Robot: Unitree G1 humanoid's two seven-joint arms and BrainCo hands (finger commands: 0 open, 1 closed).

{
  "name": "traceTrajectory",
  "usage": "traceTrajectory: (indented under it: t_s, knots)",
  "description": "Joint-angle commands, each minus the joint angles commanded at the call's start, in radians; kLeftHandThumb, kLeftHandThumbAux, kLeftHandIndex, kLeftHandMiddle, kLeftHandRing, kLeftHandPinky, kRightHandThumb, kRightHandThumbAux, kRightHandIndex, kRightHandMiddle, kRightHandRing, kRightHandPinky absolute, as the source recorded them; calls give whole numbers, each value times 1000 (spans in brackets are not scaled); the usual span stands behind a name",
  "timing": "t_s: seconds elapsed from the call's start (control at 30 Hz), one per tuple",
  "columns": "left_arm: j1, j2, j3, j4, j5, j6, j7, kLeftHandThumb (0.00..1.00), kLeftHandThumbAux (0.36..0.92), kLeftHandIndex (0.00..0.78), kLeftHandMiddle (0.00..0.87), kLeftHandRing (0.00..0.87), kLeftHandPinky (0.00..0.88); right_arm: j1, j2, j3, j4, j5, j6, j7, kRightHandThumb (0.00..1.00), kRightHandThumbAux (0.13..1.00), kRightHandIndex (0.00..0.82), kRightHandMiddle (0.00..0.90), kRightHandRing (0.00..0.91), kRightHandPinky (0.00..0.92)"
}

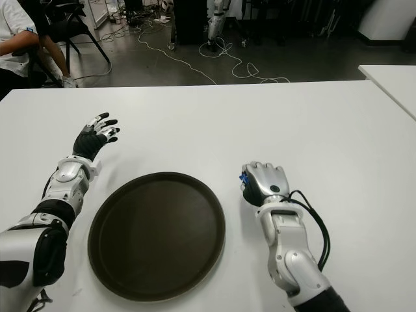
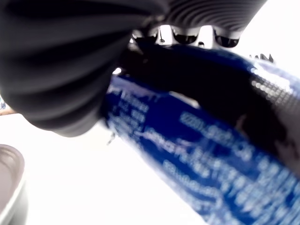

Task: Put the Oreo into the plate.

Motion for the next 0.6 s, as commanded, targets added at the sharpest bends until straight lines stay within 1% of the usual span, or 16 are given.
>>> traceTrajectory:
  t_s: [0.1,0.37,0.5,0.6]
  knots:
    - [0,-1,-1,-1,1,0,1,9,734,127,214,222,228,-6,-2,-1,-2,-4,-7,-2,690,730,428,667,667,651]
    - [-1,-1,-1,1,2,6,5,2,734,129,216,221,228,-54,-7,-10,-14,-17,-25,11,689,730,428,665,667,650]
    - [0,-2,-2,1,3,4,4,5,737,125,214,220,230,-89,-9,-16,-34,-23,-29,32,689,731,428,671,673,654]
    - [0,-2,-3,0,4,3,5,10,740,121,211,217,230,-98,-8,-21,-41,-25,-31,39,689,731,428,671,673,654]
